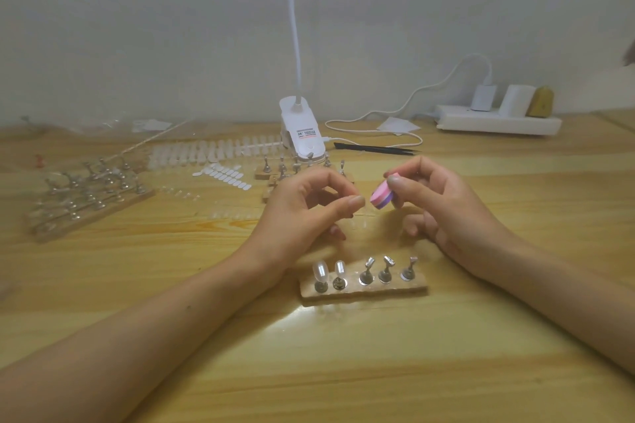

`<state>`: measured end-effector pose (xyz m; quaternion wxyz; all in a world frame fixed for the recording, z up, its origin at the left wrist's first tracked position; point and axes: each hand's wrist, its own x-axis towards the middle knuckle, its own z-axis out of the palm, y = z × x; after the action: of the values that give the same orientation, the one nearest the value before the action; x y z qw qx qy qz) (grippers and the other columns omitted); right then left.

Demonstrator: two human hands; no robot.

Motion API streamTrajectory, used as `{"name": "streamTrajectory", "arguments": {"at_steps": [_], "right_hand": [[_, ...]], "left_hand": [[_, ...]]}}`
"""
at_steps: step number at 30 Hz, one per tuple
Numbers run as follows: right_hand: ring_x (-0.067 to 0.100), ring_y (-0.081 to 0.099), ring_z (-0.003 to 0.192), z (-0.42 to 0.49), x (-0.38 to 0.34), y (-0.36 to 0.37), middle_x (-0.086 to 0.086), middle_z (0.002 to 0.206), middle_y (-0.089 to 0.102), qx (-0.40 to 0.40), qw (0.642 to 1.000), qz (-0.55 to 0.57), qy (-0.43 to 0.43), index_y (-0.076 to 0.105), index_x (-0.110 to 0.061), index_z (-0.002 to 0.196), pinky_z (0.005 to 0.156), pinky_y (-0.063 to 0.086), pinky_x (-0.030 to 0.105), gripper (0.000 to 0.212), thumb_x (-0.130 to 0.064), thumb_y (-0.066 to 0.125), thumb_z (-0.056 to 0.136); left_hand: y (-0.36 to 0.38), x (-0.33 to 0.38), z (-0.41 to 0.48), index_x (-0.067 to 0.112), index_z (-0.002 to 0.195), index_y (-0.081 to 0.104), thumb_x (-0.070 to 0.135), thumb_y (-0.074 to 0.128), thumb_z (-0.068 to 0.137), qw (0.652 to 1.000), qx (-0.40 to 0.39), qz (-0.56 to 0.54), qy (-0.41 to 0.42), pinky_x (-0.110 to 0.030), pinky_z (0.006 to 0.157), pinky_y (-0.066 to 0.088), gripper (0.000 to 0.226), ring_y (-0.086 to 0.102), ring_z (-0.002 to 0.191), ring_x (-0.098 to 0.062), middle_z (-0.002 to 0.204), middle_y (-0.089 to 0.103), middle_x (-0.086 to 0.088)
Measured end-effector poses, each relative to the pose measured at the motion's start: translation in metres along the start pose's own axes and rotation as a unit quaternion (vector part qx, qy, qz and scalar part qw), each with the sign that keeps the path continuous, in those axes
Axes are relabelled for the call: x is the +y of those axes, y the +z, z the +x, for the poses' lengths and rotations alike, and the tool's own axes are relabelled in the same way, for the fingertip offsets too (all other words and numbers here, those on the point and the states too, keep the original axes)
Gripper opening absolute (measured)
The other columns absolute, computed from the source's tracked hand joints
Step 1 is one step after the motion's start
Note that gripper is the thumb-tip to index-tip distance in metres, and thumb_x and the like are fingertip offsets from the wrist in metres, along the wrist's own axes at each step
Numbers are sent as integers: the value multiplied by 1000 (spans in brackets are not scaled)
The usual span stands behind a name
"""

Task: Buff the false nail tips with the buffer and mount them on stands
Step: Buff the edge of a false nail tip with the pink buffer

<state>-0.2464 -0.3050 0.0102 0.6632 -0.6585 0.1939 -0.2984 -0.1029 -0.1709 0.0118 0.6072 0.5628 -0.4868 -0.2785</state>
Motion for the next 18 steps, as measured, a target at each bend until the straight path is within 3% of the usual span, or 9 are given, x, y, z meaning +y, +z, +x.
{"name": "streamTrajectory", "arguments": {"at_steps": [4,6,8,11,14,18], "right_hand": [[32,66,88,-9,-1,-2,10,93,77,-42,988,-139,-59,55,-12,92,48,44,25,22,-22,73,85],[18,63,75,-10,-2,-2,3,88,77,-73,969,-224,-78,57,-11,89,53,45,30,20,-17,76,85],[3,48,60,-12,-1,-3,-5,84,73,-73,948,-291,-107,63,-15,85,56,38,25,19,-17,81,79],[8,35,56,-15,-4,-6,-21,81,64,-24,919,-355,-171,67,-28,91,54,28,17,23,-30,83,75],[15,41,60,-19,-11,-6,-10,98,64,-33,908,-324,-263,64,-31,107,57,35,15,33,-32,82,79],[4,44,62,-22,-12,5,-2,90,64,-76,872,-353,-330,73,-20,105,54,38,17,27,-25,79,79]], "left_hand": [[-3,0,0,10,82,65,9,68,88,1000,-11,-29,-3,-18,57,51,6,63,74,-5,91,68,-3],[-4,-1,0,13,81,66,13,70,85,999,-12,-29,-9,-17,56,49,6,61,68,-3,85,69,-3],[-6,-2,0,14,78,68,21,74,79,999,-16,-25,-22,-15,54,47,9,57,60,0,72,67,6],[-9,-2,1,10,79,68,26,74,72,998,-18,-37,-36,-12,51,42,19,53,53,1,68,66,11],[-10,-1,1,14,76,70,31,75,70,998,-33,-29,-35,-12,50,39,19,54,57,2,72,67,10],[-8,6,-4,27,70,72,36,79,72,998,-65,5,-25,-13,63,44,12,60,69,-2,79,71,6]]}}
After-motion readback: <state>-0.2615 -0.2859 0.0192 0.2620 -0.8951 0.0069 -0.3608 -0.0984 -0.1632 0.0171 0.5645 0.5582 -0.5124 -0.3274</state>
